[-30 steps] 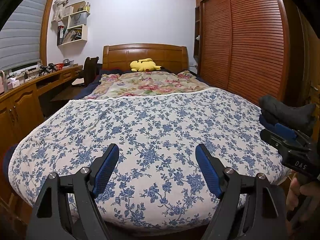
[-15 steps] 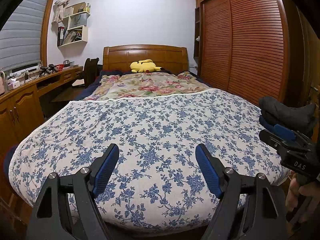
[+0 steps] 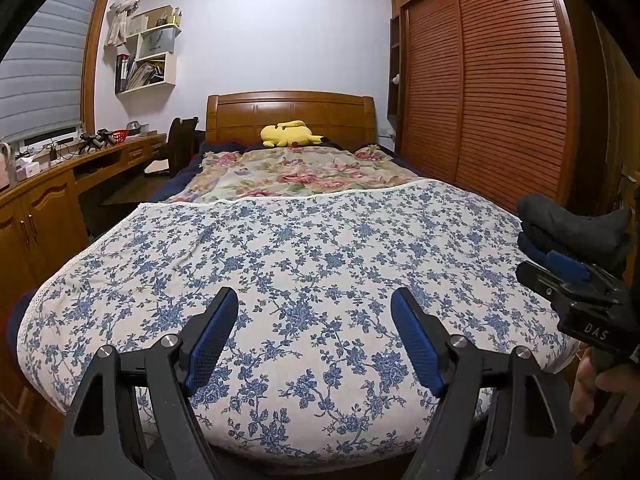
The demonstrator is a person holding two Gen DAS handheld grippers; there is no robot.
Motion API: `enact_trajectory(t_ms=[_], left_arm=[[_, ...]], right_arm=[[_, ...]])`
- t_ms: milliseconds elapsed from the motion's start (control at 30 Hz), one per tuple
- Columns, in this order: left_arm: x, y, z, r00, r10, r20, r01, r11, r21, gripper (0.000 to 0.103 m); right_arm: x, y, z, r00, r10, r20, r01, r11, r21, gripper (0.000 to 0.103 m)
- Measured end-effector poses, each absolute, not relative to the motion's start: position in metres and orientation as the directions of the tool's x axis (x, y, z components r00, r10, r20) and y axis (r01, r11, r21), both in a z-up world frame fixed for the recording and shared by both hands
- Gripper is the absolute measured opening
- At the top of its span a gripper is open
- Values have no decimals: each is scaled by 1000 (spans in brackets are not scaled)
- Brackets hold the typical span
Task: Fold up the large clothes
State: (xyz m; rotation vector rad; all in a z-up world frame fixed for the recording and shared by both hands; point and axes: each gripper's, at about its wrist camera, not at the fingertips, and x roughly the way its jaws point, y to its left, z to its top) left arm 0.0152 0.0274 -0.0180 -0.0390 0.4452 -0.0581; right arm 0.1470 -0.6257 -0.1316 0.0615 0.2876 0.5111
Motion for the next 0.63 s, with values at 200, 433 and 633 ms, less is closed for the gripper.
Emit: enact_trajectory(t_ms=[200, 433, 633], left_arm=[[15, 26, -17, 902, -67, -426, 50, 997, -51, 79], [16, 22, -14, 905, -69, -420, 53, 997, -51, 79], [14, 21, -15, 906, -73, -418, 57, 997, -50, 79]], right_arm=[[147, -625, -131, 834, 488, -256, -471, 873, 130, 86], [146, -625, -132, 835, 486, -256, -468, 874, 131, 86], [145, -624, -131, 837, 484, -256, -465, 875, 134, 86]])
